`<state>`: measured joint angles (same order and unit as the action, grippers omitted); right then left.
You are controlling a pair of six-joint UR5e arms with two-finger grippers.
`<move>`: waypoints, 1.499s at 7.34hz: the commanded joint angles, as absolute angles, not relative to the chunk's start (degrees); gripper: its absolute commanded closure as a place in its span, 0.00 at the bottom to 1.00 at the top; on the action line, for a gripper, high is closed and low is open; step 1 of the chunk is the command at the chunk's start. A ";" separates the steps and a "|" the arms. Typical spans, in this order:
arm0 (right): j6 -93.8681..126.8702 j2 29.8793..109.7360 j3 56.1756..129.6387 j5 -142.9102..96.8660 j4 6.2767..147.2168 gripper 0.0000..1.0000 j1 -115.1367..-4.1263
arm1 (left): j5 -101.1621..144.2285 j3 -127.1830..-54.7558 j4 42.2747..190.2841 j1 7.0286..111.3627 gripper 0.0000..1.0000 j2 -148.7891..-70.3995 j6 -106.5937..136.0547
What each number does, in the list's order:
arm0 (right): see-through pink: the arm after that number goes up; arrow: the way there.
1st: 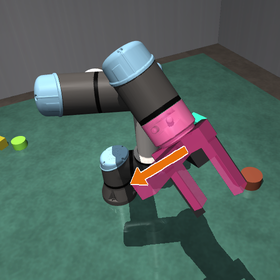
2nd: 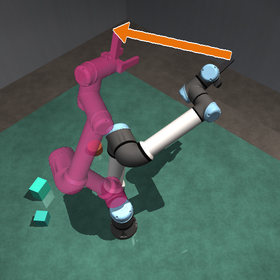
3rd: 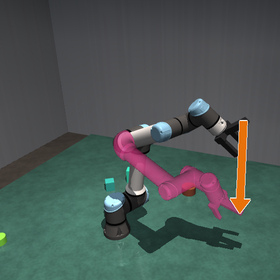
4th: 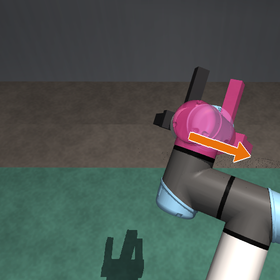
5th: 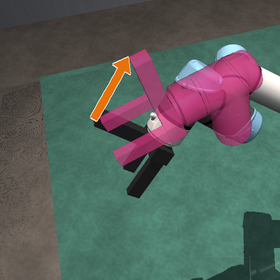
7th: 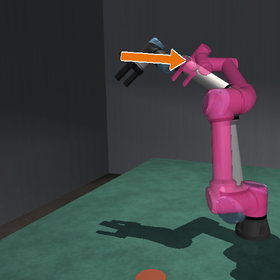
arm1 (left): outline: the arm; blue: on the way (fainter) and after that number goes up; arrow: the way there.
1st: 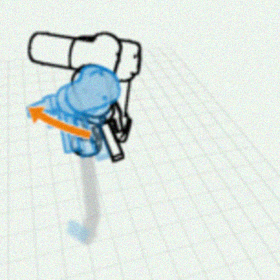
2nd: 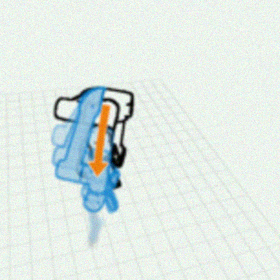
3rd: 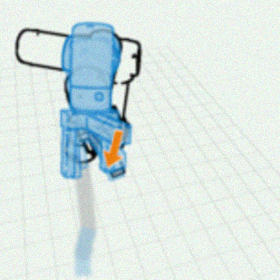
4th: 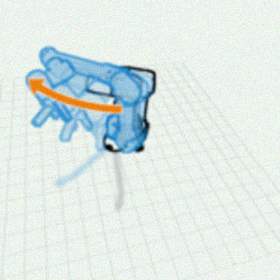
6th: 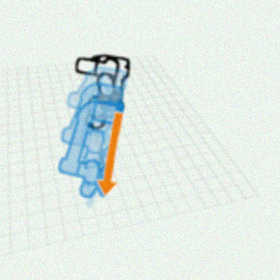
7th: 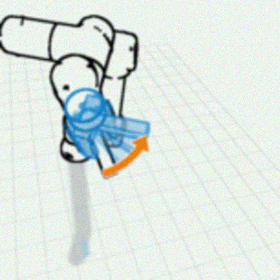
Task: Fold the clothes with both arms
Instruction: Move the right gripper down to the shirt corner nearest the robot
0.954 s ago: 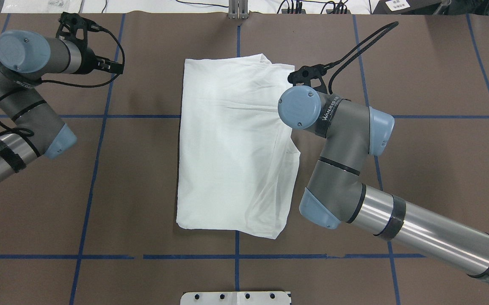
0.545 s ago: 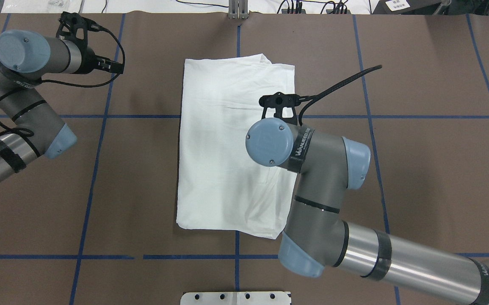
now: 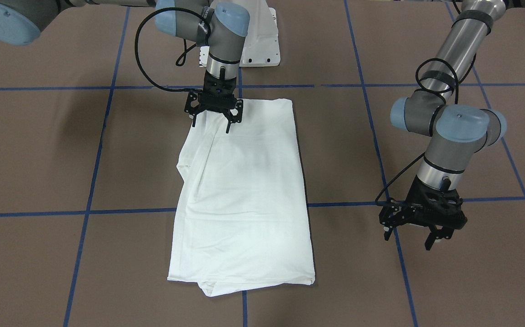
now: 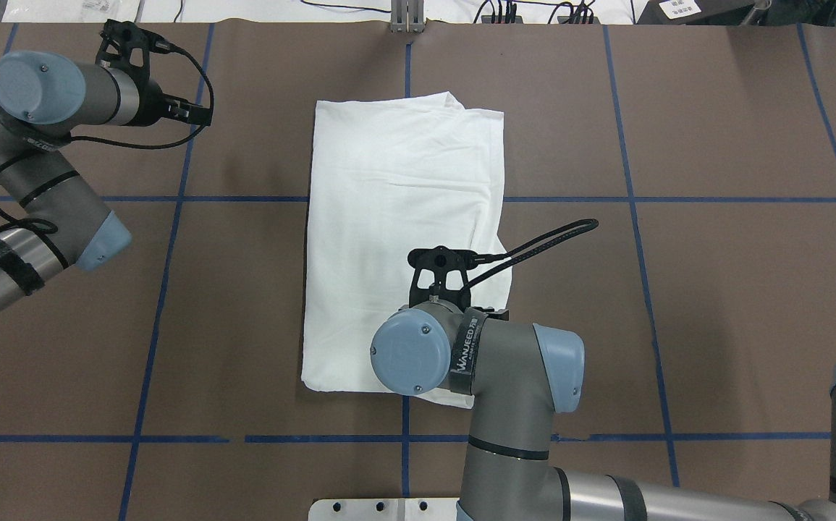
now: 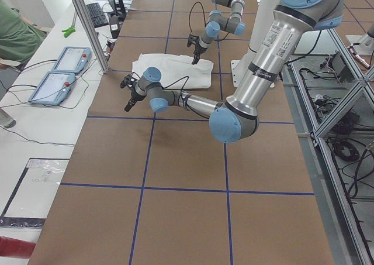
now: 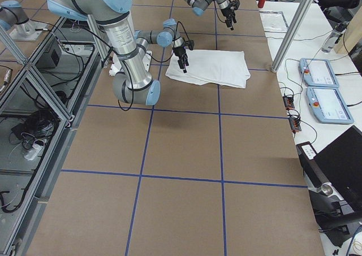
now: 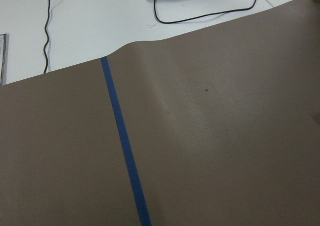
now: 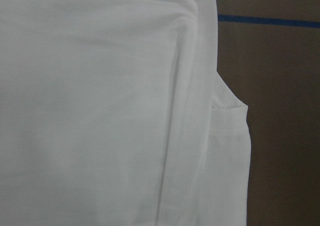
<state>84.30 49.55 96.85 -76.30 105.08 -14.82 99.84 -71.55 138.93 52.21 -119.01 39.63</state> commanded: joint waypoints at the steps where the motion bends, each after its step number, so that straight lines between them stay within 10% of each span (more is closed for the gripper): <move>1: 85.17 49.40 96.94 -76.11 109.57 0.00 -13.45 | 99.84 -71.63 138.87 52.21 0.00 -119.00 39.64; 11: 75.59 61.70 117.40 -76.55 117.56 0.00 -15.91 | 104.72 -75.91 137.91 52.21 0.00 -118.92 41.81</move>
